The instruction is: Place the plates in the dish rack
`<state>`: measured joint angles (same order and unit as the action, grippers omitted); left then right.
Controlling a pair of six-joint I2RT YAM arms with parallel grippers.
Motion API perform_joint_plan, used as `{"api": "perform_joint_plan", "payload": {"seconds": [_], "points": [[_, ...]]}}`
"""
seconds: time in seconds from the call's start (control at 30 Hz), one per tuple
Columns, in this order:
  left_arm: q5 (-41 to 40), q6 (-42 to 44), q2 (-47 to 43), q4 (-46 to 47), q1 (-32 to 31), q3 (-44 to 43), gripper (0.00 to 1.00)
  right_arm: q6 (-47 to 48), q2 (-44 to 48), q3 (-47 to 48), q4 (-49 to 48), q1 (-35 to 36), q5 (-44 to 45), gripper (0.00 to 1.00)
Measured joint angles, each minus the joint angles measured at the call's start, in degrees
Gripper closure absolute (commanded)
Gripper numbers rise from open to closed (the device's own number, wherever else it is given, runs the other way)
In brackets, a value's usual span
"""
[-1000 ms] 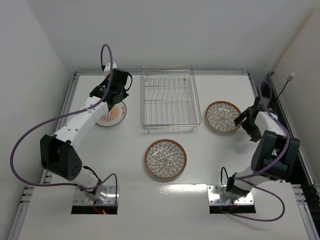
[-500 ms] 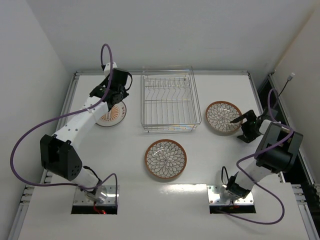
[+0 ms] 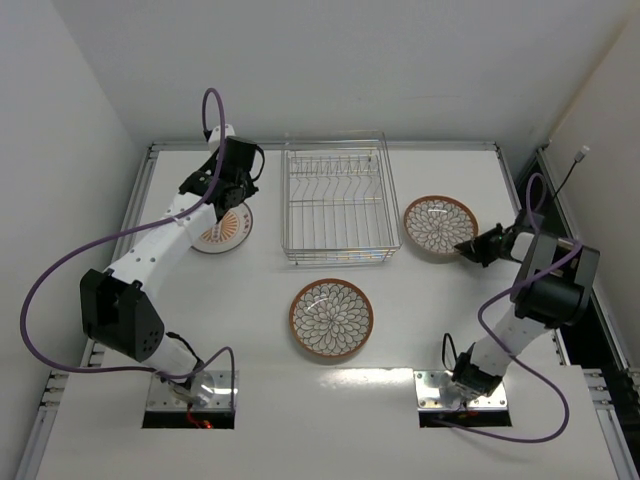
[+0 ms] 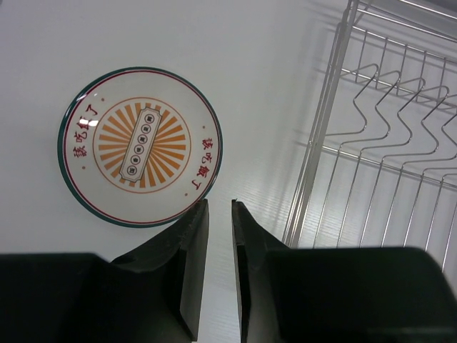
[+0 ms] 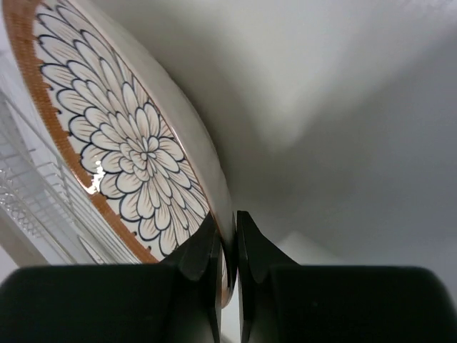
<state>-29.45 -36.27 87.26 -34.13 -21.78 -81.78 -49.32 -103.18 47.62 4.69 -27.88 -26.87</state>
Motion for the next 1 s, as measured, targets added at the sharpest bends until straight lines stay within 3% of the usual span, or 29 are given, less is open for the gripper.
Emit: {"api": "perform_joint_plan", "payload": {"seconds": [0.2,0.37,0.5,0.67,1.0], "points": [[-0.57,-0.02,0.0,0.02,0.0,0.0,0.83,0.07,9.92,-3.3,2.47,1.2,5.66,1.0],[-1.05,-0.02,0.0,0.04,0.0,0.0,0.83,0.63,29.42,-4.9,12.0,3.98,20.94,1.0],[-1.16,-0.04,-0.02,0.04,0.0,0.0,0.83,1.11,39.1,1.42,17.59,10.93,33.11,1.0],[-1.6,-0.02,0.0,0.02,0.0,0.0,0.83,2.4,35.08,15.56,19.67,23.47,44.76,1.0],[-2.03,-0.02,0.0,-0.04,0.0,0.02,0.83,9.11,9.86,37.62,25.14,45.7,67.19,1.0]]}}
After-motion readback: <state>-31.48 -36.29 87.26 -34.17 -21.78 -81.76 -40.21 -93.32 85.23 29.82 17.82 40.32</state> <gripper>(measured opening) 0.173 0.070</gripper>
